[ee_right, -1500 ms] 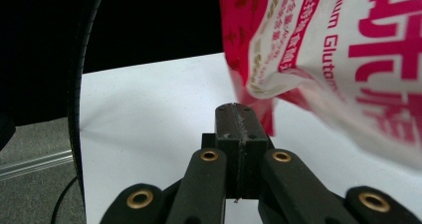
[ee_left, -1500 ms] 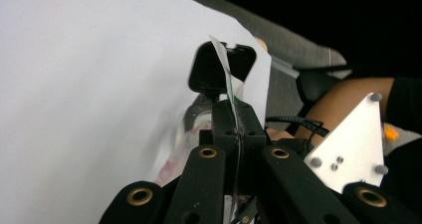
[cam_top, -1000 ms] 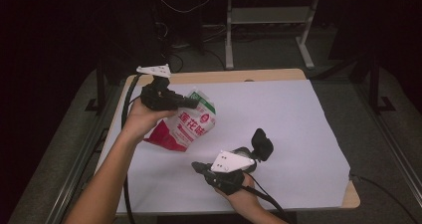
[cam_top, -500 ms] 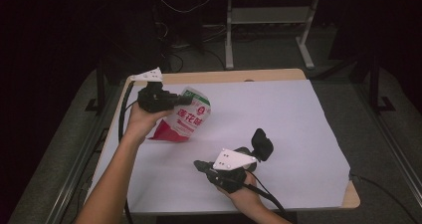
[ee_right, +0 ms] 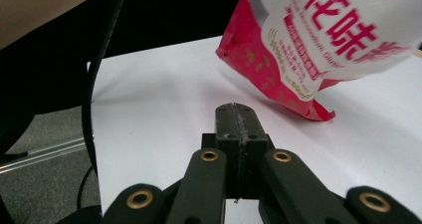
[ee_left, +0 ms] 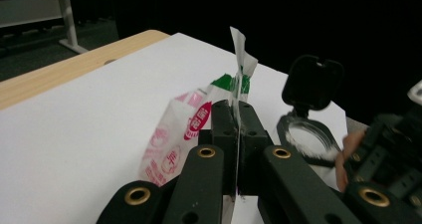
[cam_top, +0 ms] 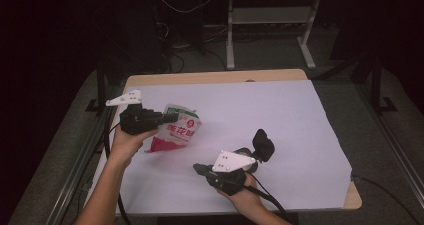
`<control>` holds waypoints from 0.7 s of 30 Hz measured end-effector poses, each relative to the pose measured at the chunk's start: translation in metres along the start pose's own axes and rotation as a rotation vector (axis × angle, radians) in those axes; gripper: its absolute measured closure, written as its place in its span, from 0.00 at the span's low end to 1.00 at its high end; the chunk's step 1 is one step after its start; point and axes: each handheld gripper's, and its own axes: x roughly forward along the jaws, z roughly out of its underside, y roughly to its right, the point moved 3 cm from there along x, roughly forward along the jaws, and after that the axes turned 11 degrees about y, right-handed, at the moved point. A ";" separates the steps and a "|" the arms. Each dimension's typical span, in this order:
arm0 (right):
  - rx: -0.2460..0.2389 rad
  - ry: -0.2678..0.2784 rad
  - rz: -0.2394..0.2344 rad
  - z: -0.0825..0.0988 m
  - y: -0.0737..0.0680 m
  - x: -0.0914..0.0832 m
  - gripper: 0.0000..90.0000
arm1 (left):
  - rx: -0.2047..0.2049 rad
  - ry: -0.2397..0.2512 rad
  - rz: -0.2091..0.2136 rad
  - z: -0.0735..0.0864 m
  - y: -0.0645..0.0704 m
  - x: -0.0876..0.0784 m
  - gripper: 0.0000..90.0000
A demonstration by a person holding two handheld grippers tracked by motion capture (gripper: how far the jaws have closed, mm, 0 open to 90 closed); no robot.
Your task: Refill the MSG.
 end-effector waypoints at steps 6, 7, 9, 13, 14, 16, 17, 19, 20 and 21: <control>0.001 -0.011 -0.008 0.000 0.000 0.001 1.00 | -0.008 0.034 -0.006 0.019 0.008 -0.017 0.99; 0.001 -0.014 -0.009 0.001 0.000 0.001 1.00 | -0.011 0.038 -0.007 0.023 0.009 -0.020 0.99; 0.006 -0.017 -0.010 0.001 0.000 0.001 1.00 | -0.016 0.041 -0.006 0.031 0.011 -0.024 0.99; 0.005 -0.026 -0.015 0.001 0.000 0.001 1.00 | -0.019 0.068 -0.001 0.043 0.017 -0.033 0.97; 0.006 -0.025 -0.015 0.001 0.000 0.001 1.00 | -0.023 0.075 0.003 0.045 0.018 -0.034 0.97; 0.006 -0.029 -0.016 0.001 0.000 0.001 1.00 | -0.023 0.080 0.006 0.048 0.020 -0.034 0.95; 0.006 -0.030 -0.016 0.001 0.000 0.001 1.00 | -0.023 0.078 0.006 0.048 0.020 -0.035 0.95; 0.007 -0.031 -0.016 0.001 0.000 0.001 1.00 | -0.015 0.072 0.008 0.049 0.022 -0.034 0.94; 0.006 -0.031 -0.016 0.001 0.000 0.001 1.00 | -0.015 0.071 0.011 0.049 0.022 -0.033 0.93; 0.006 -0.031 -0.015 0.001 0.000 0.001 1.00 | -0.016 0.070 0.014 0.049 0.023 -0.033 0.92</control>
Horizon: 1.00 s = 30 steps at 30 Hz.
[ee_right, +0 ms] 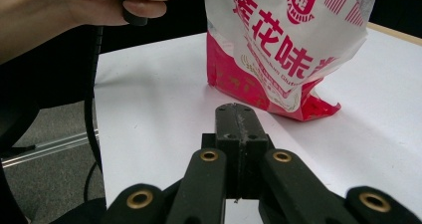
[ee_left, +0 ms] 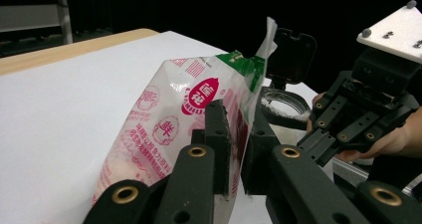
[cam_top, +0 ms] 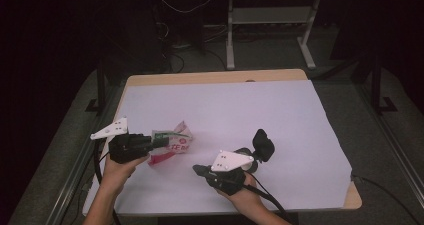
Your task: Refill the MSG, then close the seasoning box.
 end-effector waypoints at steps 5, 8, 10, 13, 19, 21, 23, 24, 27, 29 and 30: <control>0.006 -0.003 -0.004 -0.001 0.001 -0.001 1.00 | 0.000 -0.006 0.011 0.001 0.005 0.001 0.87; 0.006 -0.001 -0.002 -0.002 0.002 -0.002 1.00 | 0.003 -0.010 0.018 0.000 0.008 -0.001 0.80; 0.011 -0.004 -0.004 -0.002 0.002 -0.003 1.00 | -0.001 -0.018 0.020 0.000 0.010 -0.002 0.73; 0.012 -0.013 -0.008 -0.002 0.002 -0.005 1.00 | 0.002 -0.036 0.037 0.002 0.014 -0.004 0.62; 0.014 -0.022 -0.008 -0.003 0.004 -0.006 1.00 | 0.006 -0.038 0.030 0.007 0.018 -0.008 0.39; 0.014 -0.025 -0.012 -0.003 0.005 -0.008 1.00 | -0.005 -0.036 0.015 0.009 0.016 -0.012 0.32; 0.018 -0.033 -0.016 -0.004 0.005 -0.010 1.00 | -0.010 -0.029 -0.003 0.010 0.014 -0.016 0.27; 0.019 -0.034 -0.017 -0.004 0.005 -0.012 1.00 | -0.009 -0.024 -0.012 0.010 0.013 -0.019 0.24; 0.020 -0.034 -0.024 -0.005 0.007 -0.017 1.00 | 0.004 -0.020 -0.042 0.013 0.011 -0.028 0.19; 0.018 -0.037 -0.024 -0.006 0.008 -0.021 1.00 | 0.013 -0.030 -0.060 0.017 0.009 -0.034 0.17; 0.024 -0.038 -0.023 -0.006 0.010 -0.024 1.00 | 0.011 -0.028 -0.070 0.019 0.007 -0.037 0.17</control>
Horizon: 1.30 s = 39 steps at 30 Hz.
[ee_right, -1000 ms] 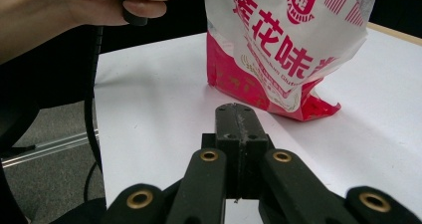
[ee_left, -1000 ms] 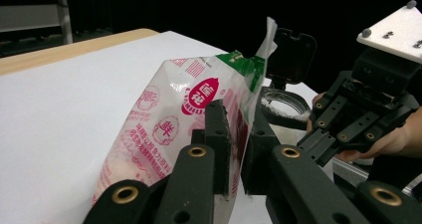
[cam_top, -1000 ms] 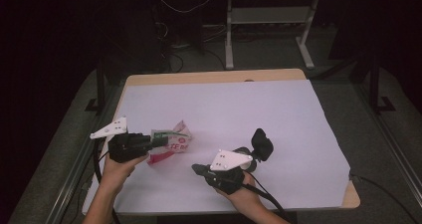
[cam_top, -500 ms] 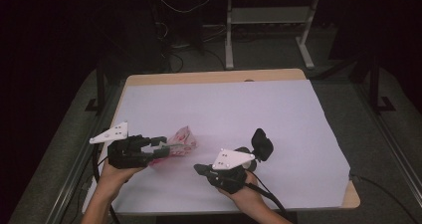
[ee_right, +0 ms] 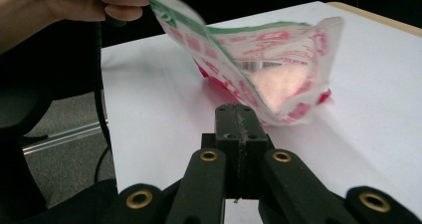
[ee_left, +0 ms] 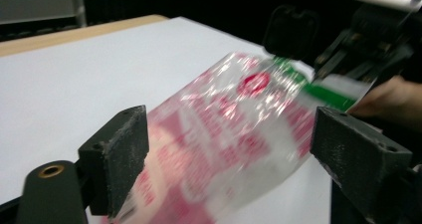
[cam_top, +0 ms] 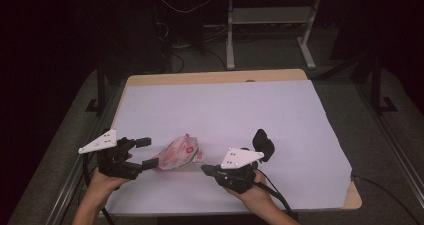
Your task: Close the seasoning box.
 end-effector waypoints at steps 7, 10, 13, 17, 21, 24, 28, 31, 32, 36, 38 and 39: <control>0.005 0.012 0.002 0.002 0.007 -0.023 1.00 | 0.003 -0.020 -0.100 0.017 -0.012 -0.015 0.15; 0.003 0.020 0.015 0.003 0.011 -0.035 1.00 | 0.006 -0.009 -0.173 0.024 -0.018 -0.021 0.15; 0.016 0.031 0.021 0.004 0.015 -0.047 1.00 | 0.004 -0.007 -0.228 0.031 -0.025 -0.027 0.15; 0.012 0.044 0.041 0.008 0.021 -0.065 1.00 | -0.009 0.008 -0.277 0.039 -0.033 -0.031 0.15; 0.019 0.055 0.076 0.013 0.028 -0.086 1.00 | -0.006 -0.005 -0.304 0.043 -0.038 -0.031 0.15; 0.027 0.056 0.105 0.016 0.033 -0.101 1.00 | -0.009 -0.006 -0.323 0.045 -0.039 -0.032 0.15; 0.035 0.057 0.140 0.022 0.042 -0.116 1.00 | -0.011 -0.008 -0.338 0.047 -0.041 -0.032 0.15; 0.033 0.042 0.154 0.027 0.048 -0.124 1.00 | -0.011 -0.010 -0.346 0.048 -0.043 -0.033 0.15; 0.035 0.034 0.157 0.030 0.049 -0.127 1.00 | -0.010 -0.013 -0.349 0.048 -0.043 -0.033 0.15; 0.052 0.029 0.165 0.037 0.059 -0.139 1.00 | -0.010 -0.022 -0.358 0.050 -0.044 -0.033 0.15; 0.059 0.030 0.185 0.038 0.067 -0.144 1.00 | -0.006 -0.022 -0.364 0.050 -0.044 -0.032 0.16; 0.068 0.031 0.192 0.039 0.071 -0.146 1.00 | -0.008 -0.022 -0.361 0.050 -0.045 -0.032 0.16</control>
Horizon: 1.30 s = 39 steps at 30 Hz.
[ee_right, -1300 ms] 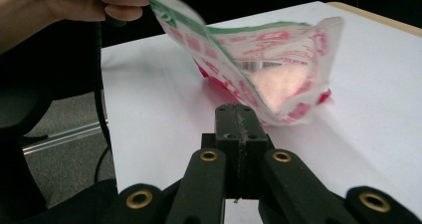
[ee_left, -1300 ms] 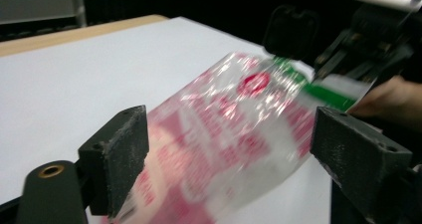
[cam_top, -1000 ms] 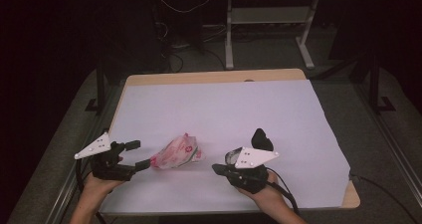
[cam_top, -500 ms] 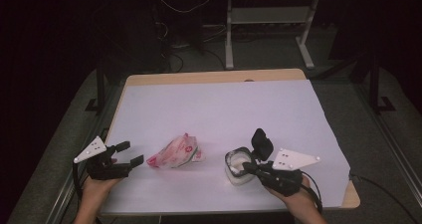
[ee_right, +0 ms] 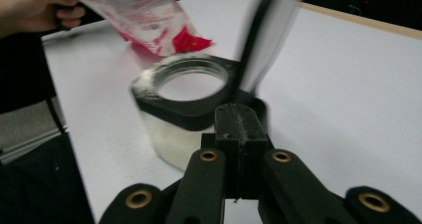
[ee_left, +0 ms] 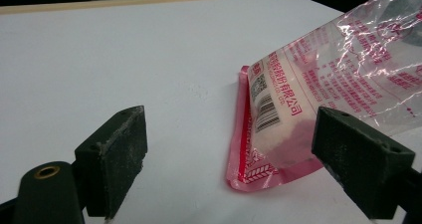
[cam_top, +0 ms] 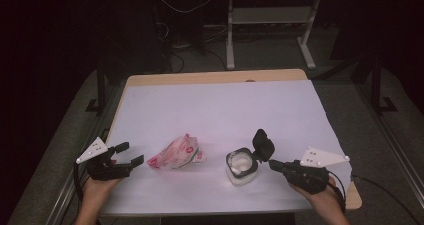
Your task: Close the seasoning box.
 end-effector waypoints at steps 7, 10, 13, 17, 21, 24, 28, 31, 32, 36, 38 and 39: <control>0.037 0.016 0.047 0.004 0.023 -0.006 1.00 | 0.006 -0.006 0.003 0.001 0.001 0.003 0.16; 0.045 0.022 0.058 0.002 0.028 -0.004 1.00 | 0.008 -0.013 0.001 0.001 0.001 0.003 0.16; 0.056 0.046 0.056 -0.002 0.031 0.000 1.00 | 0.007 -0.010 0.001 0.001 0.002 0.004 0.16; 0.057 0.062 0.042 -0.010 0.029 0.006 1.00 | 0.009 -0.010 0.003 0.001 0.003 0.005 0.16; 0.055 0.064 0.038 -0.013 0.027 0.012 1.00 | 0.013 -0.012 0.005 0.001 0.004 0.006 0.16; 0.044 0.065 0.032 -0.015 0.025 0.015 1.00 | 0.013 -0.013 0.005 0.001 0.004 0.006 0.16; 0.036 0.064 0.021 -0.016 0.021 0.017 1.00 | 0.014 -0.010 0.006 0.001 0.004 0.005 0.16; 0.033 0.063 0.016 -0.018 0.018 0.017 1.00 | 0.013 -0.008 0.007 0.000 0.005 0.005 0.16; 0.028 0.066 0.016 -0.018 0.017 0.017 1.00 | 0.015 -0.010 0.009 0.001 0.005 0.006 0.16; 0.025 0.070 0.012 -0.019 0.015 0.018 1.00 | 0.016 -0.016 0.011 0.001 0.006 0.006 0.16; 0.028 0.070 0.007 -0.020 0.014 0.018 1.00 | 0.017 -0.016 0.011 0.001 0.006 0.006 0.16; 0.027 0.071 0.006 -0.020 0.013 0.019 1.00 | 0.018 -0.015 0.010 0.001 0.006 0.006 0.16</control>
